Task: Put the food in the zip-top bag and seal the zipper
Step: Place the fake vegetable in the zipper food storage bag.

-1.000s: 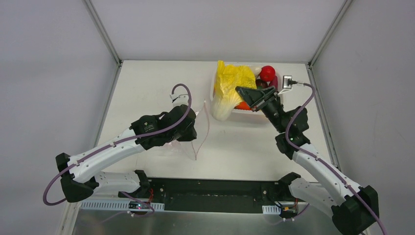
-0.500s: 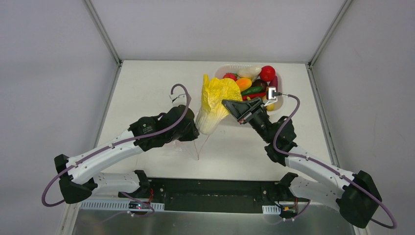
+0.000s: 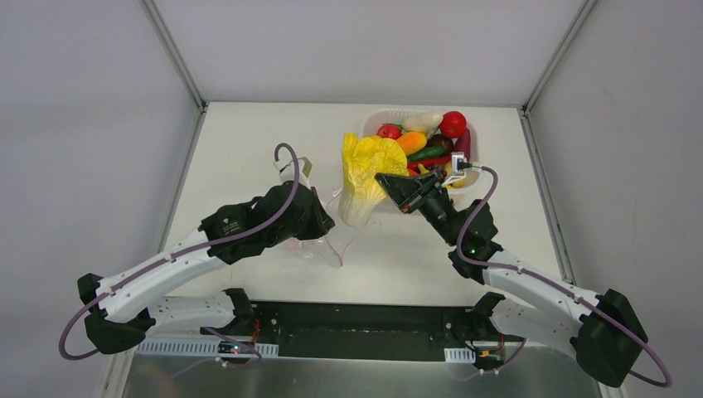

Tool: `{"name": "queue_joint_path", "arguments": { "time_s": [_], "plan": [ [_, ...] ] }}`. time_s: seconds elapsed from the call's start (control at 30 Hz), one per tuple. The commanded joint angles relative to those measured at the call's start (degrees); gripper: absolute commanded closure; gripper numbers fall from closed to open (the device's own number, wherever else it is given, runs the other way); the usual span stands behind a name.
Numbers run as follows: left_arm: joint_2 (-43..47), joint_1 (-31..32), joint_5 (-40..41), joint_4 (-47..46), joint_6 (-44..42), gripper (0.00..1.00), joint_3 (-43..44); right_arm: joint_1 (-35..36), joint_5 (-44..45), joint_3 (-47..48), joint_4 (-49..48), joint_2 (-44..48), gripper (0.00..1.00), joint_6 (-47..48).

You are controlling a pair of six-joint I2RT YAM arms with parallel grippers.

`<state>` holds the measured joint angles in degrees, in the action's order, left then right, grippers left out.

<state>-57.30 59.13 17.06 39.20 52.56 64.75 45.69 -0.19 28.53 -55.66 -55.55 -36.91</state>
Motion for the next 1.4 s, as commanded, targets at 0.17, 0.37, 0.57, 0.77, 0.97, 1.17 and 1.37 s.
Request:
{"name": "queue_joint_path", "arguments": {
  "time_s": [0.17,0.37,0.57,0.77,0.97,1.17,1.37],
  "plan": [
    [3.8,-0.8,0.5,-4.2,1.8,1.00,0.3,0.4,-18.7,1.7,-10.6,-0.8,1.00,11.8],
    [5.8,-1.2,0.4,-5.6,3.0,1.00,1.6,0.7,-26.9,4.4,-21.0,-5.5,0.99,11.5],
    [10.6,-1.9,1.4,-8.1,4.8,1.00,-0.3,0.8,-31.5,6.6,-22.4,-7.3,0.79,12.7],
    [13.2,-2.2,3.0,-7.6,4.9,1.00,-1.1,0.8,-39.5,13.3,-2.9,-6.2,0.46,15.0],
    [13.5,-2.5,3.2,-7.4,4.9,1.00,-1.3,0.8,-39.9,16.1,10.0,-3.4,0.17,19.1],
    [14.1,-2.5,4.1,-6.6,4.9,1.00,-1.6,0.8,-42.3,18.6,18.2,-0.6,0.11,22.4],
    [13.8,-2.8,3.9,-6.4,4.8,1.00,-1.6,0.8,-36.1,22.7,31.7,0.4,0.11,25.6]
  ]
}}
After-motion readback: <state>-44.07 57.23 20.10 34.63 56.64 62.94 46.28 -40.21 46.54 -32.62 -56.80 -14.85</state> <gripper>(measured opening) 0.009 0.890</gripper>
